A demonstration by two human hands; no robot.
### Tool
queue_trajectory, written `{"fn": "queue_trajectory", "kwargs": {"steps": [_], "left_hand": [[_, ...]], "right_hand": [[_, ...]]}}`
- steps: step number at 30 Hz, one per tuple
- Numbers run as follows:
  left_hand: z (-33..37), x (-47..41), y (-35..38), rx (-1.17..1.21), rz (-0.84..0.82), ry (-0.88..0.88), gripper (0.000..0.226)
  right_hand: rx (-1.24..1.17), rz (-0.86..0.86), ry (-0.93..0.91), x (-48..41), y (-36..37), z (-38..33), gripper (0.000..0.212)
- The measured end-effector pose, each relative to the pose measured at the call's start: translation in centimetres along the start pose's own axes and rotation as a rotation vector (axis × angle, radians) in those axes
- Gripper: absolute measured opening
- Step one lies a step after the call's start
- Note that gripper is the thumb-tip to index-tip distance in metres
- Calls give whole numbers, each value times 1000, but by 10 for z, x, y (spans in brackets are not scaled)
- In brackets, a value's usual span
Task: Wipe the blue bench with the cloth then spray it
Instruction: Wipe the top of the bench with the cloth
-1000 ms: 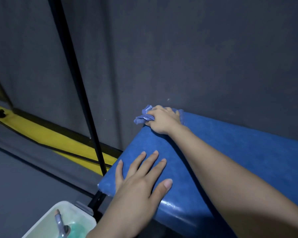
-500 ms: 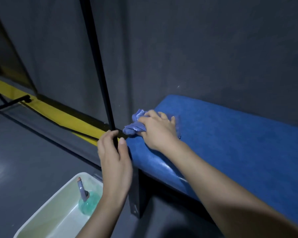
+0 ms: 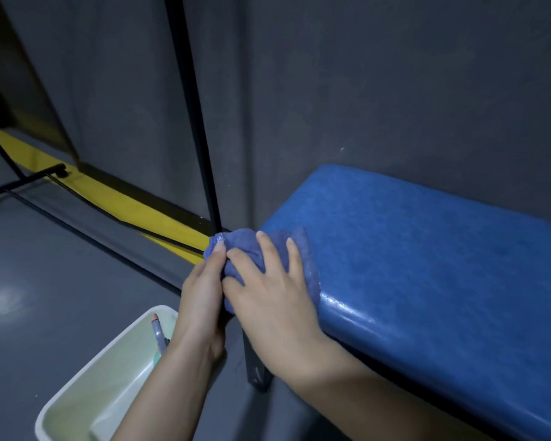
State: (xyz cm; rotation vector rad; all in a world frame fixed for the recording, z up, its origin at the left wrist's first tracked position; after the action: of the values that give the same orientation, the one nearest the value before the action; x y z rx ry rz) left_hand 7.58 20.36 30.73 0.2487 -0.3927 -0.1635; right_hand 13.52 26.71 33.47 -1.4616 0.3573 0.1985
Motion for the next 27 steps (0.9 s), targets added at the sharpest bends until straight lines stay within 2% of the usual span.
{"fn": "queue_trajectory", "kwargs": {"steps": [6, 10, 12, 13, 14, 15, 17, 19, 21, 27], "left_hand": [[-1, -4, -14, -79, -134, -76, 50], [-1, -8, -18, -56, -225, -125, 52], [1, -11, -16, -49, -260, -126, 53], [1, -12, -15, -40, -270, -110, 49], [1, -12, -13, -36, -270, -78, 40], [1, -11, -11, -36, -248, -40, 30], [0, -10, -10, -43, -164, 21, 16], [-3, -10, -9, -42, -98, 60, 13], [-6, -9, -7, -51, -34, 110, 9], [-8, -3, -2, -46, 54, 193, 6]], "right_hand": [[33, 99, -39, 12, 17, -5, 22], [33, 31, -40, 14, 10, -4, 35], [-124, -73, -110, 13, 6, 6, 59], [-252, -116, -84, 13, 0, 13, 67], [-359, -97, -24, 13, -8, 19, 65], [-418, -19, 60, 15, -14, 26, 59], [-319, 130, 280, 22, -19, 44, 56], [-209, 71, 448, 26, -17, 56, 70], [-231, 27, 477, 29, -10, 62, 77], [-332, 147, 463, 30, -6, 60, 54]]}}
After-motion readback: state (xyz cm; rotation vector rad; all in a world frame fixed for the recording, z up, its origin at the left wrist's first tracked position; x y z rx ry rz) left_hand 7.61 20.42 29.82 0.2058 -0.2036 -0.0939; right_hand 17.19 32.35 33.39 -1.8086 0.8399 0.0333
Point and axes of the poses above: each hand's wrist, its own x-axis away from the middle knuckle, its own y-axis out of the palm, z = x × y, the point moved 1 cm from there along -x, towards the middle knuckle, and after that the axes turned 8 degrees about z, right-handed, at the moved point
